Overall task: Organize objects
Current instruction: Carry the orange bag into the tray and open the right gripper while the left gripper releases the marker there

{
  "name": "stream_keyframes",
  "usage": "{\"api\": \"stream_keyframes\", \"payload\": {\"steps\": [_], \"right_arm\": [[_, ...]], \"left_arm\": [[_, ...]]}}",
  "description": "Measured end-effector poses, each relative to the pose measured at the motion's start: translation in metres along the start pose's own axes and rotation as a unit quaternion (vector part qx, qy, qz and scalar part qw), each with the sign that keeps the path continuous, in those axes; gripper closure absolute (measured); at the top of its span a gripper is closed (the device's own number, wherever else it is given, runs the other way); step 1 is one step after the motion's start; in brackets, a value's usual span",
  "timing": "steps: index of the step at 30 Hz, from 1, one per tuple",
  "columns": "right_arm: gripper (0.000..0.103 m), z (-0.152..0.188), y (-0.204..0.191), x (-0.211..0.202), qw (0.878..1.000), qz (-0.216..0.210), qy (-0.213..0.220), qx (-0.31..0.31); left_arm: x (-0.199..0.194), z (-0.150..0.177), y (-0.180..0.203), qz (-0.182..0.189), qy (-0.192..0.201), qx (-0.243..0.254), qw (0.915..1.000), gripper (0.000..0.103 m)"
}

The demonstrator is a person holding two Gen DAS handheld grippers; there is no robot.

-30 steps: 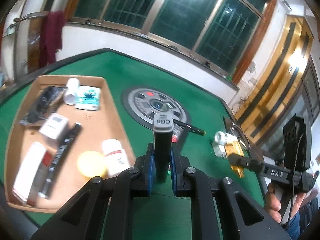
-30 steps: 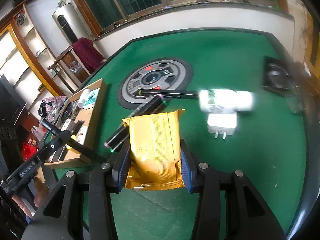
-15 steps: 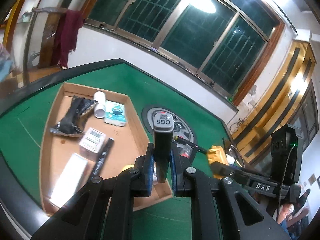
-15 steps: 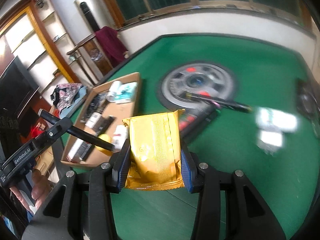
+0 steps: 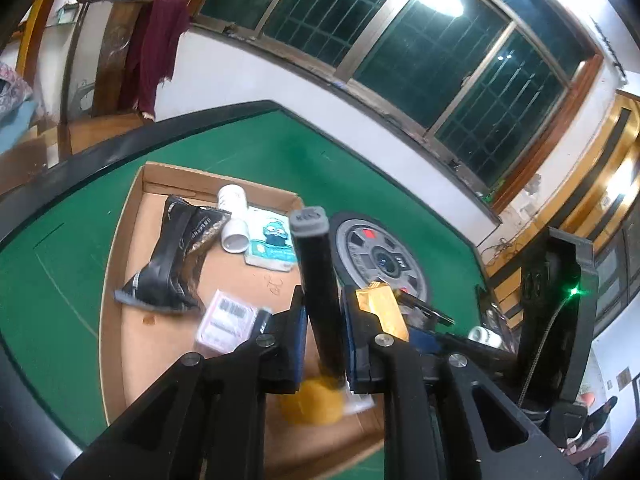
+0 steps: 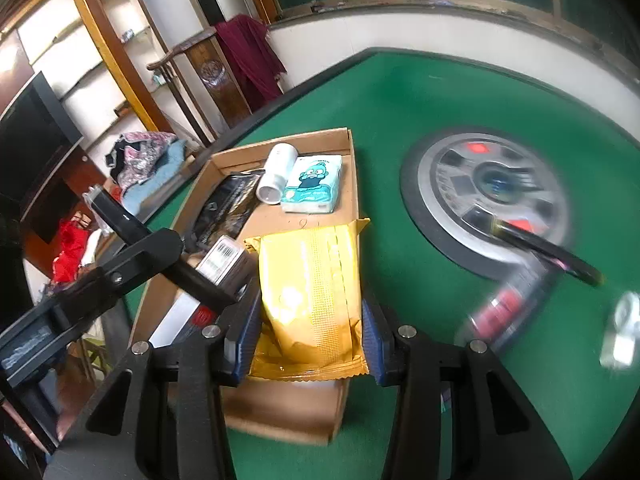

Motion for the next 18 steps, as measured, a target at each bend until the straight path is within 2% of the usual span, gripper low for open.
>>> {"api": "stream_keyframes", "payload": {"steps": [5,8,14,18], "right_arm": [[0.061,-0.012,0.008,0.026,1.0,-0.002,-0.02,0.012],[0.061,-0.017,0.008,0.036,1.0,-0.01,-0.026,0.014],[0.061,-0.024,0.0,0.052,0.999,0.002,-0.038,-0.004],[0.061,-0.024,-0.004,0.063,0.999,0.01,-0.051,-0.015]], "left_arm": [[0.027,-0.012,-0.008,-0.01,-0.022,-0.007,0.9997,0.089],[0.043,-0.014,-0.016,-0.028,-0.036,-0.011,0.9989,0.089],[0.062,-0.011,-0.036,-0.01,-0.068,-0.059,0.9959,0.089],[0.061,-0.01,-0.044,-0.019,-0.071,-0.073,0.9946,0.089]]}}
Point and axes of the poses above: each gripper's, at about its wrist camera, not at the fingertips, and x roughly the way its jaws point, y to its right, z to its underside, the point moved 3 cm from there along x, roughly the way its jaws point, and after that the axes turned 4 degrees about -z, right-handed, at the moved point
